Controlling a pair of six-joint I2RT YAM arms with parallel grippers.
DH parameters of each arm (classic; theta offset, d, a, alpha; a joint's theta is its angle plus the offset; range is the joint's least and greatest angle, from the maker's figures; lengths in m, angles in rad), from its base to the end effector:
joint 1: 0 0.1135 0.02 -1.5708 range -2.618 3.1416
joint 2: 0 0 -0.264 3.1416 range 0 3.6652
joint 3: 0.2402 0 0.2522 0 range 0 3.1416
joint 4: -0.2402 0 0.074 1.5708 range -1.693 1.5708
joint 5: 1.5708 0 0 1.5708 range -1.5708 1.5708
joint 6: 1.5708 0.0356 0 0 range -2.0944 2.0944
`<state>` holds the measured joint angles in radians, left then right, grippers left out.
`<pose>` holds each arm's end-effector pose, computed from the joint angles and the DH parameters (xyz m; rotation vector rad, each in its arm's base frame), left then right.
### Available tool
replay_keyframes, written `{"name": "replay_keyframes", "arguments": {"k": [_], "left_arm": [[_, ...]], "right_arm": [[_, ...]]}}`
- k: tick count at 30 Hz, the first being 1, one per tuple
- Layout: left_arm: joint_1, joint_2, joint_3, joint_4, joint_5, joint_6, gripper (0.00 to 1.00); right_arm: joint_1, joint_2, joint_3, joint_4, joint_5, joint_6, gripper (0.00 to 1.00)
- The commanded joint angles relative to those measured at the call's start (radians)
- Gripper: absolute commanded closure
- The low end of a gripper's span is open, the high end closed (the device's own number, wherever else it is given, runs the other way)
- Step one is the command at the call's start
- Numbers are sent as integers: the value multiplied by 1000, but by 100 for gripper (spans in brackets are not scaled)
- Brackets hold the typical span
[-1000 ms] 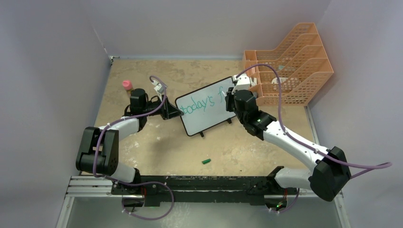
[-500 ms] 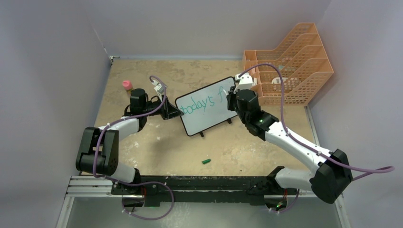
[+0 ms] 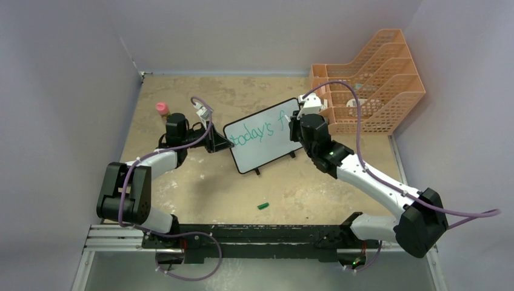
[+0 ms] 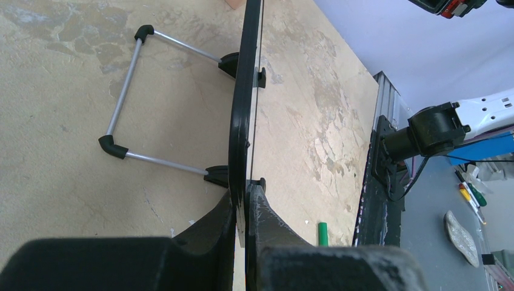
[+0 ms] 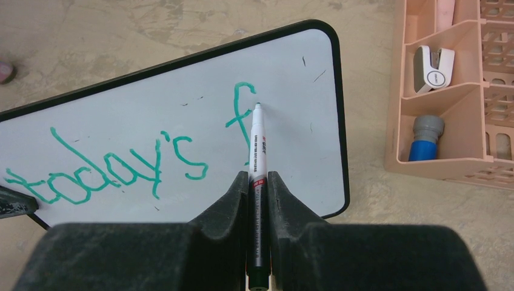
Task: Write a sentence on the whiteboard
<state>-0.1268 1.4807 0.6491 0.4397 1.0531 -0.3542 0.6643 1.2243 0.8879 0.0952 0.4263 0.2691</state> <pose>0.2840 -0.0674 0.2008 0.5036 1.9157 -1.3364 0.2332 0.1639 0.3122 -0.0531 1.7981 0.2827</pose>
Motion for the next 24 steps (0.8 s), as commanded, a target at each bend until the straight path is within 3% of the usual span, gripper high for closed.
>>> {"name": "replay_keyframes", "arguments": {"k": [1, 24], "left_arm": [[1, -24, 31, 14, -15, 31, 100], [1, -25, 30, 13, -15, 31, 100]], "right_arm": [[-7, 2, 27, 35, -7, -14, 100], [-9, 6, 14, 20, -32, -10, 100]]}}
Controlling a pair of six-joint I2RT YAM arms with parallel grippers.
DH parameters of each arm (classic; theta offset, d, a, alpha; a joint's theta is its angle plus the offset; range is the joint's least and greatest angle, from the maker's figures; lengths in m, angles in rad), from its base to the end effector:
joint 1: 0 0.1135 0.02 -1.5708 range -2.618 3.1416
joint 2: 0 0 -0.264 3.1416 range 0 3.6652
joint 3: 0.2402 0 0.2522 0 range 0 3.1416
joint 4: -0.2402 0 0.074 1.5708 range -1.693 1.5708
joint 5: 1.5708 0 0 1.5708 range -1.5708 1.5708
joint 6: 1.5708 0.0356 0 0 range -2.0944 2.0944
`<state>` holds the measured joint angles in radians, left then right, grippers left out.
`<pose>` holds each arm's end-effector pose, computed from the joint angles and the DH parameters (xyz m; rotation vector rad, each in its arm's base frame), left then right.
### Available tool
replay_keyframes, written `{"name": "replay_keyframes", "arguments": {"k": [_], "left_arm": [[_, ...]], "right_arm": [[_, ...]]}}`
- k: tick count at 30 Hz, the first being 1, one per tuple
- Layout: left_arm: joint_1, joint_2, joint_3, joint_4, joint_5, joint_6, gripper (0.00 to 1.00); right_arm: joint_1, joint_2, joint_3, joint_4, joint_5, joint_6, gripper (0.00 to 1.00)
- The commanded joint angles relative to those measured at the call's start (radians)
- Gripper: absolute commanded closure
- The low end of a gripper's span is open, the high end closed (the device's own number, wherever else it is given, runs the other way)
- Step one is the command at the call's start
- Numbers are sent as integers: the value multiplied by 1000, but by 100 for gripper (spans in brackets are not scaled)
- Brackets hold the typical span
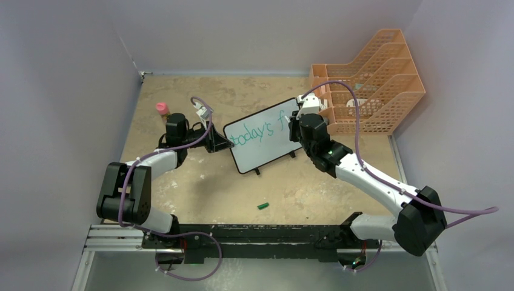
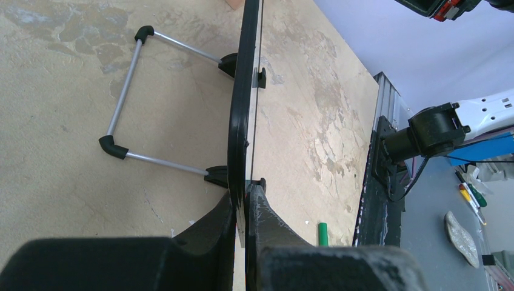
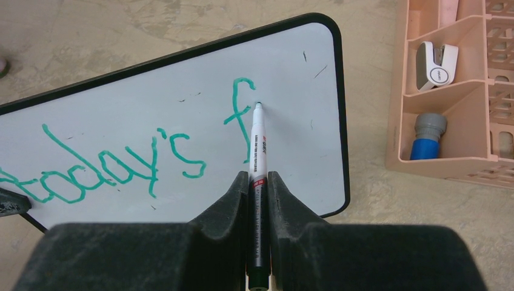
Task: Write a sentence on the whiteboard
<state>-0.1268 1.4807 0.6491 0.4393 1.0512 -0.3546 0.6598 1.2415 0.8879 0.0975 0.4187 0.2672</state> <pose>0.2841 -0.0674 0.2008 0.5017 1.9168 -1.3350 0.2366 0.1653 0.3078 -0.0612 1.8119 0.2774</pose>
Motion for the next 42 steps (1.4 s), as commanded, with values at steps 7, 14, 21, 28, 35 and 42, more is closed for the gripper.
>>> {"name": "replay_keyframes", "arguments": {"k": [7, 14, 21, 28, 35, 42], "left_arm": [[1, -25, 30, 13, -13, 31, 100], [1, -23, 30, 12, -15, 32, 100], [1, -24, 30, 12, -14, 32, 100], [1, -23, 30, 12, -14, 32, 100], [1, -25, 30, 11, -14, 33, 100], [1, -26, 30, 11, -13, 33, 100]], "right_arm": [[-4, -26, -6, 0, -34, 5, 100], [-5, -32, -22, -9, -34, 10, 100], [-4, -34, -37, -13, -21, 11, 100], [-4, -34, -44, -14, 2, 7, 100], [-6, -27, -35, -11, 12, 0, 100], [-10, -27, -33, -12, 25, -2, 100]]}}
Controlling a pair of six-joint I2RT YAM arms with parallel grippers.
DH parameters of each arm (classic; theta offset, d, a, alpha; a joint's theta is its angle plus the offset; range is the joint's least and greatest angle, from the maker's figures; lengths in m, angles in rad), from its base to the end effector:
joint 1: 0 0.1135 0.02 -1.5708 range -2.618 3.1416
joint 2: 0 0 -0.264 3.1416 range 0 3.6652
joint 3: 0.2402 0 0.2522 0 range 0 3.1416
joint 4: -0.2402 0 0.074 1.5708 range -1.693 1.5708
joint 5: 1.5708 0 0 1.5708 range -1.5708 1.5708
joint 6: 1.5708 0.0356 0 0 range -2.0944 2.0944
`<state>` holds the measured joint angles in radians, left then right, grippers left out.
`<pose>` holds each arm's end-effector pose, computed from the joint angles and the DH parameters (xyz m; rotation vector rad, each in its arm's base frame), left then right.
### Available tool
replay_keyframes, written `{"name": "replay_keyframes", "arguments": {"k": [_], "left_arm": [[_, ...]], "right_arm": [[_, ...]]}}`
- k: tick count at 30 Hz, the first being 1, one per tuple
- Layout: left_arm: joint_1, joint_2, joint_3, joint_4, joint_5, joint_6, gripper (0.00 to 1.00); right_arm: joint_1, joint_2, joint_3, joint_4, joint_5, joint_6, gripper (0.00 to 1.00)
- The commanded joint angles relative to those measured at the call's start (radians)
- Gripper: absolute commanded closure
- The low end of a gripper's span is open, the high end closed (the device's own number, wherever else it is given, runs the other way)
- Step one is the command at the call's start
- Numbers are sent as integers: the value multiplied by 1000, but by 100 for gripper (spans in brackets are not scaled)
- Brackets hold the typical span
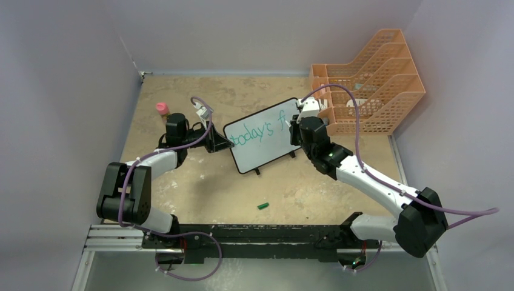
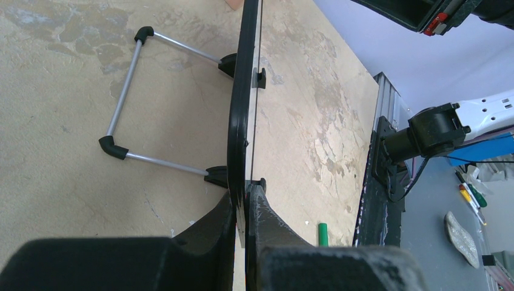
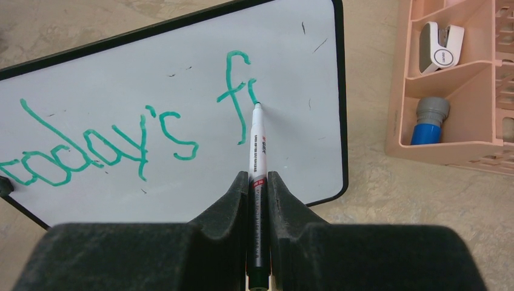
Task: Write a sentence on the whiteboard
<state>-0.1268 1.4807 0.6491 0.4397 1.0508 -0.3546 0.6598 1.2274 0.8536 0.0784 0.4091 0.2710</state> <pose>0.2841 -0.0674 0.2008 0.5016 1.9165 -1.3345 0.2324 0.1623 0.2974 -0.0774 1.8480 0.2690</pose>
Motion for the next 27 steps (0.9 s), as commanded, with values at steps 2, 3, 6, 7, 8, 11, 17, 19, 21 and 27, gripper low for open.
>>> {"name": "replay_keyframes", "arguments": {"k": [2, 3, 6, 7, 8, 11, 17, 19, 21, 27], "left_arm": [[1, -25, 30, 11, -12, 34, 100], [1, -25, 30, 11, -13, 33, 100], [1, -25, 30, 10, -12, 34, 100], [1, -25, 30, 11, -12, 34, 100], [1, -25, 30, 11, -12, 34, 100], [1, -25, 30, 11, -12, 34, 100], [1, -25, 30, 11, -12, 34, 100], [1, -25, 30, 10, -12, 34, 100], [1, -25, 30, 9, -12, 34, 100], [1, -25, 30, 10, -12, 35, 100]], "right_arm": [[-12, -12, 1, 9, 34, -7, 100], [-12, -11, 2, 8, 35, -8, 100], [-14, -9, 2, 8, 37, -10, 100], [-13, -11, 1, 9, 40, -10, 100], [-14, -11, 1, 10, 41, -9, 100], [-16, -10, 4, 14, 46, -12, 100], [-18, -7, 12, 34, 52, -20, 100], [-19, -5, 15, 43, 52, -23, 100], [-20, -2, 20, 50, 53, -27, 100], [-21, -1, 28, 70, 48, -35, 100]]}}
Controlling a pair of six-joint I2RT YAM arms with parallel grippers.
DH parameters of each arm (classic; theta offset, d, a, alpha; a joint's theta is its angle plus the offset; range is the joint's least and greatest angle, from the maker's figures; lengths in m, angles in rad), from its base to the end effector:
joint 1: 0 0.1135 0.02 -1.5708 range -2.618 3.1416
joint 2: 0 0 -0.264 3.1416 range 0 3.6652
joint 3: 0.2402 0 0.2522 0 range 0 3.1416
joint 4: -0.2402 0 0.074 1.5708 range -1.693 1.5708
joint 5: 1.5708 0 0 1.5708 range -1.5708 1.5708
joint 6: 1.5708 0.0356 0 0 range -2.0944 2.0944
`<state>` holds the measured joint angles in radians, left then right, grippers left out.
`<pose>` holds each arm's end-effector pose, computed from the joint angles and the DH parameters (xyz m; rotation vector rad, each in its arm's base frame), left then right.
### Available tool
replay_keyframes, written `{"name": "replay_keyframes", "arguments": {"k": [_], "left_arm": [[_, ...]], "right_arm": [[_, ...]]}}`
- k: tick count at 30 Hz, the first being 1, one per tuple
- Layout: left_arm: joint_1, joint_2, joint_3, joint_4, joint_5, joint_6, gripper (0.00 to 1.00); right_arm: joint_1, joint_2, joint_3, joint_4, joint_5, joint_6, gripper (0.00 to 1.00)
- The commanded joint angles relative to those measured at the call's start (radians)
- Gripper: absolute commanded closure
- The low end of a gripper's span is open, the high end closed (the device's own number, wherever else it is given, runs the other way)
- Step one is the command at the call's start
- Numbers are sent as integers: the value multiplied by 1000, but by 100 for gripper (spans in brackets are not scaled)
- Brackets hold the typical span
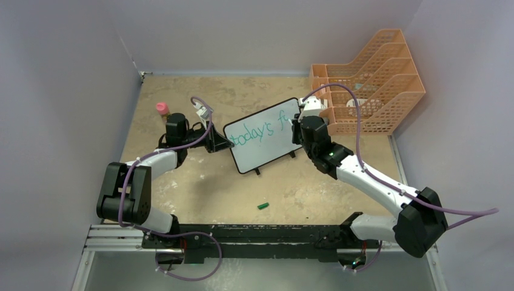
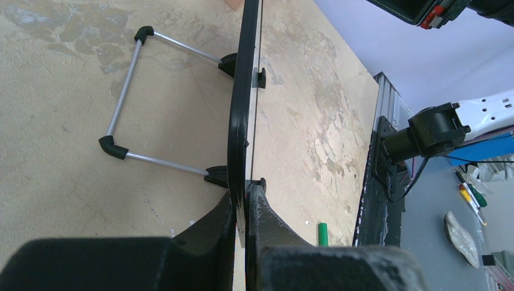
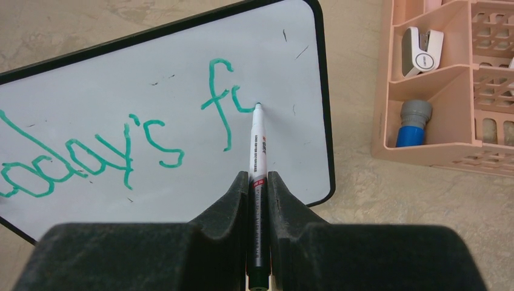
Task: Write a sentence on the whiteboard
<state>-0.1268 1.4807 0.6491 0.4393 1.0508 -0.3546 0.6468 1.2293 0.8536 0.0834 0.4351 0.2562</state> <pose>0.2841 -0.0674 0.2008 0.5014 1.9169 -1.3346 0.2351 0.1587 0.2976 -0.0597 1.8402 0.2279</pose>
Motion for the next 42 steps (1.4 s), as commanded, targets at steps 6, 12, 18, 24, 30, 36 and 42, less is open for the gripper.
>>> {"name": "replay_keyframes", "arguments": {"k": [6, 12, 18, 24, 30, 36, 42], "left_arm": [[1, -25, 30, 9, -15, 36, 100], [1, -25, 32, 7, -18, 36, 100], [1, -24, 32, 7, -18, 37, 100], [1, -25, 32, 6, -18, 37, 100], [1, -25, 32, 6, -18, 37, 100], [1, -25, 32, 5, -20, 37, 100], [1, -25, 32, 5, -18, 37, 100]], "right_arm": [[-9, 2, 39, 73, 21, -25, 100], [-12, -4, 43, 80, 19, -27, 100], [-13, -1, 51, 86, 15, -31, 100], [-16, 6, 62, 92, 12, -36, 100], [-19, 10, 69, 95, 9, -41, 100], [-21, 16, 69, 86, -2, -42, 100], [-20, 12, 59, 64, -13, -31, 100]]}}
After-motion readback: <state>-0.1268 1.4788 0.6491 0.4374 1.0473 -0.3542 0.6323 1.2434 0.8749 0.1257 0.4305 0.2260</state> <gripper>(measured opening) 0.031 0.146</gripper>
